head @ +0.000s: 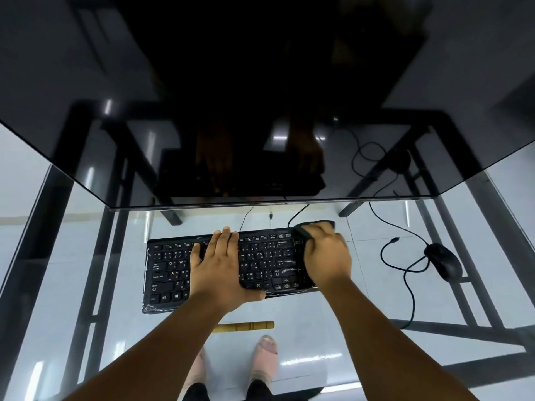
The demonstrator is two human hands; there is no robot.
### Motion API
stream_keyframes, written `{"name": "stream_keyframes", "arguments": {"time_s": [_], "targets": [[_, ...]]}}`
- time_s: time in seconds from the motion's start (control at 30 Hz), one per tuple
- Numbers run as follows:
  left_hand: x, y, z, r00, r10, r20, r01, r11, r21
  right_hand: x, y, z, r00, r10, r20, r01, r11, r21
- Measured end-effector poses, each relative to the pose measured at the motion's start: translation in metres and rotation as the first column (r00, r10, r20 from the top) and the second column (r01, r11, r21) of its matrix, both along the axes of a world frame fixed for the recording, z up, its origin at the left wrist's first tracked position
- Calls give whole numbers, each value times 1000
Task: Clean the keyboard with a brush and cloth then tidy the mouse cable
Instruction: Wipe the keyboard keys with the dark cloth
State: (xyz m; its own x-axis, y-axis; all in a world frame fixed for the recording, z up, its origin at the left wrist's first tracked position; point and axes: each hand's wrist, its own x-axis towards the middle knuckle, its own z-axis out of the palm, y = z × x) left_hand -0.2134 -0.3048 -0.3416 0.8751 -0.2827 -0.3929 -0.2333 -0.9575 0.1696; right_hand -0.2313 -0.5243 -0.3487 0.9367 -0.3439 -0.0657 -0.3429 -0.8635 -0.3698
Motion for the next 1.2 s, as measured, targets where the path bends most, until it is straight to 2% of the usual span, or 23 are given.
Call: {"name": "stream_keyframes", "arguments": {"time_s": [0.07,0.1,0.23,0.3,0.37,0.4,0.47,0.5,0.7,0.73,0.8,0.9,0.97,1.07,1.2], "targets": [[1,2,1,1000,-16,-2,16,1000,7,3,-11,-3,993,-117,20,117,993,10],[1,3,1,1000,-22,-2,22,1000,8,6,-8,-3,993,-120,17,120,993,10],[0,2,1,1000,-17,5,17,1000,-4,8,20,-3,993,116,36,-119,989,83],[1,4,1,1000,-25,9,25,1000,-14,7,17,-2,986,159,51,-164,980,109],[2,9,1,999,-42,9,42,999,-24,7,8,3,996,44,79,-56,985,164],[3,12,1,999,-48,6,48,998,-30,7,4,7,993,-82,90,58,969,239],[3,15,1,999,-49,8,49,998,-50,8,-4,15,942,-327,83,264,868,421],[3,16,1,999,-45,9,46,997,-59,8,-6,18,920,-384,74,305,822,480],[4,22,3,1000,-13,-2,13,999,-53,13,3,22,942,-334,27,254,765,592],[5,24,3,1000,-5,-2,5,999,-48,15,5,21,941,-334,55,249,792,557],[6,27,2,1000,6,-5,-6,999,-44,14,3,17,945,-306,116,248,902,354],[6,31,1,1000,-16,-17,15,999,-34,10,3,10,974,-208,91,198,974,110],[5,32,0,1000,-22,-21,21,999,-31,12,13,8,991,-116,62,111,991,81],[6,31,0,1000,-15,-11,15,999,-30,21,45,8,997,78,19,-80,988,132],[7,30,1,1000,-17,9,18,1000,-25,20,60,5,960,274,59,-279,950,139]]}}
